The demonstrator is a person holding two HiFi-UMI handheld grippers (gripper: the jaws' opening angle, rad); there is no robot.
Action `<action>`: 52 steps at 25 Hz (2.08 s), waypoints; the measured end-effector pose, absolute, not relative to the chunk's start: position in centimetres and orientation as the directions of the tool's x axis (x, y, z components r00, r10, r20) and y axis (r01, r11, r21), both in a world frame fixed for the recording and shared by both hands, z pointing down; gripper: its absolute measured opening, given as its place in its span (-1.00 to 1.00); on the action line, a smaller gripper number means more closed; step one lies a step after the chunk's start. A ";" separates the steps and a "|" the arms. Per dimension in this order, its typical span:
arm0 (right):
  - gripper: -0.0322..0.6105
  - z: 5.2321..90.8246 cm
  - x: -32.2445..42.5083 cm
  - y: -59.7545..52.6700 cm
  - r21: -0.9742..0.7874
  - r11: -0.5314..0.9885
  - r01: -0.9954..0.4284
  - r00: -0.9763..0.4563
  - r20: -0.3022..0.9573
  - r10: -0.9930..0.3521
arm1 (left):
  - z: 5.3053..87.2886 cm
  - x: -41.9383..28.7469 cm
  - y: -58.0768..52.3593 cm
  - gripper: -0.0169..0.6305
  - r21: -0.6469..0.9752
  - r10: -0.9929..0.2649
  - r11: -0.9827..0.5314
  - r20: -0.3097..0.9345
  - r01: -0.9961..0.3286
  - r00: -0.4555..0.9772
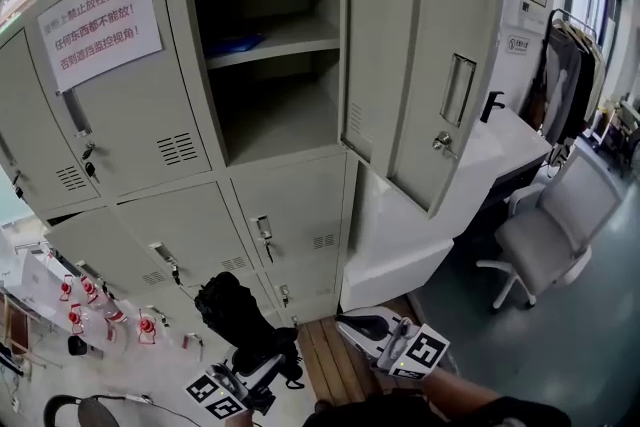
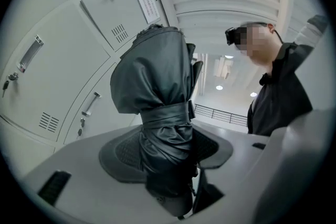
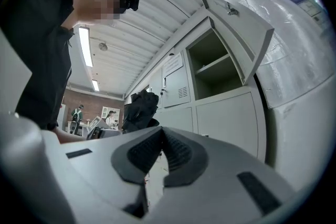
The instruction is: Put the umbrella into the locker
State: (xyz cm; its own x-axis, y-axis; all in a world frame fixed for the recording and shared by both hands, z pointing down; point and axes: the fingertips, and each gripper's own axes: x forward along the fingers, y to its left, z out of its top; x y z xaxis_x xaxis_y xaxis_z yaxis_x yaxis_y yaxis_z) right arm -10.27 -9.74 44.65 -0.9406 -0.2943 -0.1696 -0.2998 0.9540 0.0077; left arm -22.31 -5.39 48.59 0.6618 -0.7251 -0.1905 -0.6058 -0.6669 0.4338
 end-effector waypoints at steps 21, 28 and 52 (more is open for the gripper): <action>-0.87 38.5 -9.5 -18.7 0.135 0.986 -0.094 -0.954 -0.295 -0.050 | 39.3 -20.3 -18.1 -0.16 0.339 -0.789 -0.608 -0.158 -0.718 0.594; -0.87 36.5 -9.0 -18.8 0.149 0.989 -0.017 -0.930 -0.367 0.039 | 34.6 -20.8 -20.7 -0.16 0.286 -0.816 -0.576 -0.145 -0.766 0.559; -0.86 28.8 -11.8 -17.4 0.377 0.914 -0.152 -0.889 -0.456 0.041 | 17.1 -22.8 -26.9 -0.16 -0.170 -0.805 -0.590 0.044 -0.789 0.592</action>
State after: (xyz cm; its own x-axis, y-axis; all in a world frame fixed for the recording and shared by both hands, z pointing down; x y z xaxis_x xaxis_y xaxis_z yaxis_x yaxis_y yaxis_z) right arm -11.83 -17.38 28.76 -0.8889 0.0407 -0.4562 -0.1517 0.9137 0.3770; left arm -22.81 -26.93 17.07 0.5921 -0.8046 0.0440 -0.7893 -0.5901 -0.1697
